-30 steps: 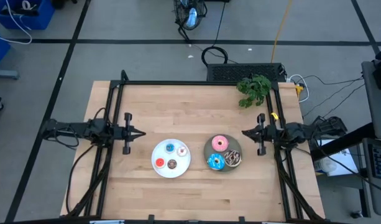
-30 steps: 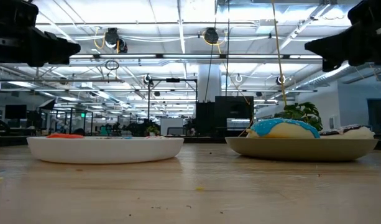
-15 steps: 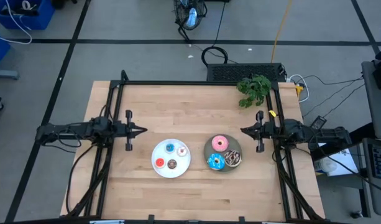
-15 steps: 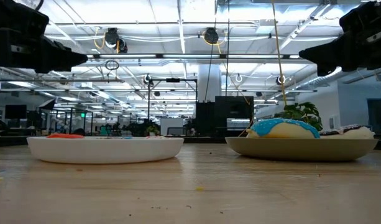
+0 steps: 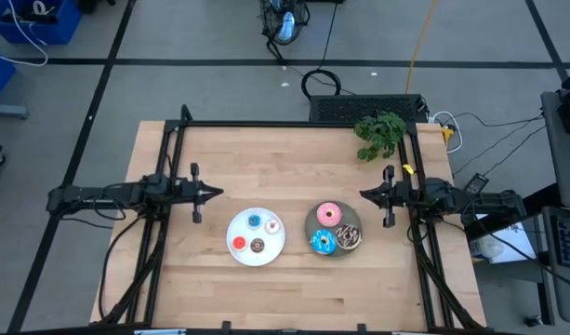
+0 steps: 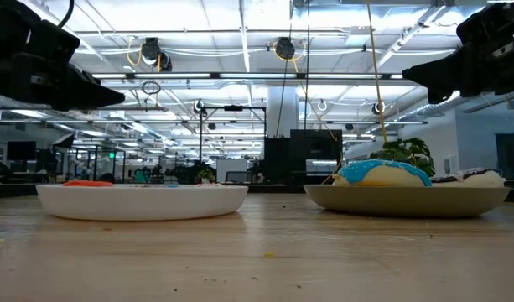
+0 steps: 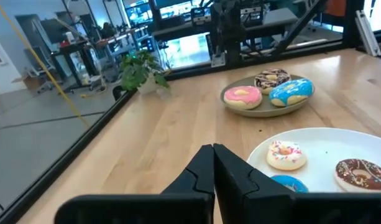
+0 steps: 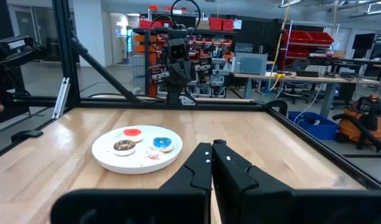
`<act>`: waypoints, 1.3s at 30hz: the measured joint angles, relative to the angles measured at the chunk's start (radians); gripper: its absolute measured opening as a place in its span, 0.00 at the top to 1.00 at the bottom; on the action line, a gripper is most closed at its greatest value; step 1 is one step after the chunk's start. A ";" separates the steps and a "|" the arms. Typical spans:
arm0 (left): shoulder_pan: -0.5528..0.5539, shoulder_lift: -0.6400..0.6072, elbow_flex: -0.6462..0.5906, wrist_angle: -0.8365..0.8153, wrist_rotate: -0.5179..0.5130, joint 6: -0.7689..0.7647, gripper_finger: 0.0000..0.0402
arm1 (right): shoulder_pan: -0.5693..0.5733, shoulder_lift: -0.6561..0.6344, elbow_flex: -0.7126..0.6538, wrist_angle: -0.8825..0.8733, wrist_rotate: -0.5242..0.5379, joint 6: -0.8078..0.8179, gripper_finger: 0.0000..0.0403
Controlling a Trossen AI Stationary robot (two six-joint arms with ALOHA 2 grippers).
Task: Pick & Place donuts
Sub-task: Return to Home Position
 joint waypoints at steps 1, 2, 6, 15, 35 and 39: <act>0.000 0.001 0.000 0.000 0.000 -0.001 0.99 | 0.000 0.000 0.000 0.000 0.000 0.000 1.00; 0.000 0.000 0.000 0.000 -0.001 -0.005 0.99 | 0.000 0.000 0.000 0.000 0.000 0.000 1.00; -0.001 0.000 0.000 0.001 -0.002 -0.002 0.98 | 0.000 0.000 0.000 0.000 0.000 0.000 1.00; -0.001 0.000 0.000 0.002 -0.002 -0.004 0.90 | 0.000 0.000 0.000 0.001 0.000 0.000 1.00; -0.001 0.000 0.000 0.002 -0.003 -0.004 0.89 | 0.000 0.000 0.000 0.001 0.000 0.000 1.00; -0.001 0.000 0.000 0.002 -0.003 -0.004 0.89 | 0.000 0.000 0.000 0.001 0.000 0.000 1.00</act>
